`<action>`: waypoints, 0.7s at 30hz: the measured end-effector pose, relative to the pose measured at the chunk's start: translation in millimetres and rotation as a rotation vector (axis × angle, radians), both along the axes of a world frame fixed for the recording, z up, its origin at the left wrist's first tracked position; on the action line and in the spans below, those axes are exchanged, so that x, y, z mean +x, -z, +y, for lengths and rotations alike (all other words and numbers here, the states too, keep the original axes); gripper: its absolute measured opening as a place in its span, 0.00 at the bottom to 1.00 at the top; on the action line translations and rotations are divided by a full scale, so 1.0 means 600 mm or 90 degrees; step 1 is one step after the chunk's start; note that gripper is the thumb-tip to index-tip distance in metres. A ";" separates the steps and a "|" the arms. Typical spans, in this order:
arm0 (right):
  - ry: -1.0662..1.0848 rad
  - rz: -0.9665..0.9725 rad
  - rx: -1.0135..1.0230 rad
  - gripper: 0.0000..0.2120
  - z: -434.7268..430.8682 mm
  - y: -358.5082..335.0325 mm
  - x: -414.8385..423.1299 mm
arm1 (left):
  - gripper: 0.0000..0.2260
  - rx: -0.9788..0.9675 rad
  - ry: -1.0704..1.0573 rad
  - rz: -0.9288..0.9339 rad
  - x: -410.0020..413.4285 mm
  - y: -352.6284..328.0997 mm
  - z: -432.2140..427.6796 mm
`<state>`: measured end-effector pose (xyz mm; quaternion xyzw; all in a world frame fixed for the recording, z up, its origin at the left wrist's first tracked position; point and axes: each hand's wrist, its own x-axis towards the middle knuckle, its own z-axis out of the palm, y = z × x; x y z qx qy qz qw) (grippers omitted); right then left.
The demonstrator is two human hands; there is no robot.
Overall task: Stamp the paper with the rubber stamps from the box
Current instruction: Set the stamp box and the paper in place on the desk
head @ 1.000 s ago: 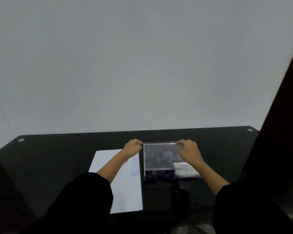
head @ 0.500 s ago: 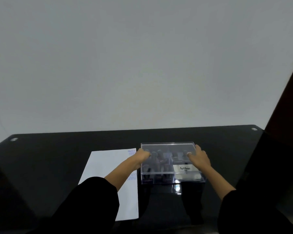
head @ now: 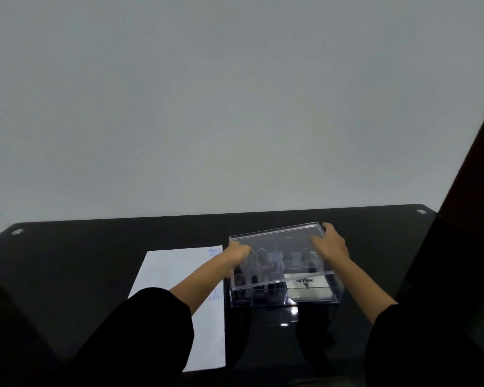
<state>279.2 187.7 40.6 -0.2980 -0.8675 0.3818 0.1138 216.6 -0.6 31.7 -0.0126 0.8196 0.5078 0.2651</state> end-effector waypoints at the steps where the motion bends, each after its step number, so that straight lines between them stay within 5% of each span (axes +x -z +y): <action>1: -0.007 -0.002 0.009 0.26 0.004 -0.007 -0.006 | 0.28 -0.018 -0.001 -0.011 0.011 -0.018 0.000; 8: -0.004 -0.031 0.017 0.28 0.029 -0.003 -0.029 | 0.26 -0.034 -0.056 -0.044 0.001 -0.028 0.008; 13: 0.079 -0.018 -0.022 0.14 0.036 0.029 -0.025 | 0.30 -0.020 -0.079 -0.009 0.003 -0.019 0.015; 21: 0.117 0.056 -0.108 0.17 0.041 0.010 -0.014 | 0.28 -0.011 -0.045 0.032 0.005 -0.040 0.018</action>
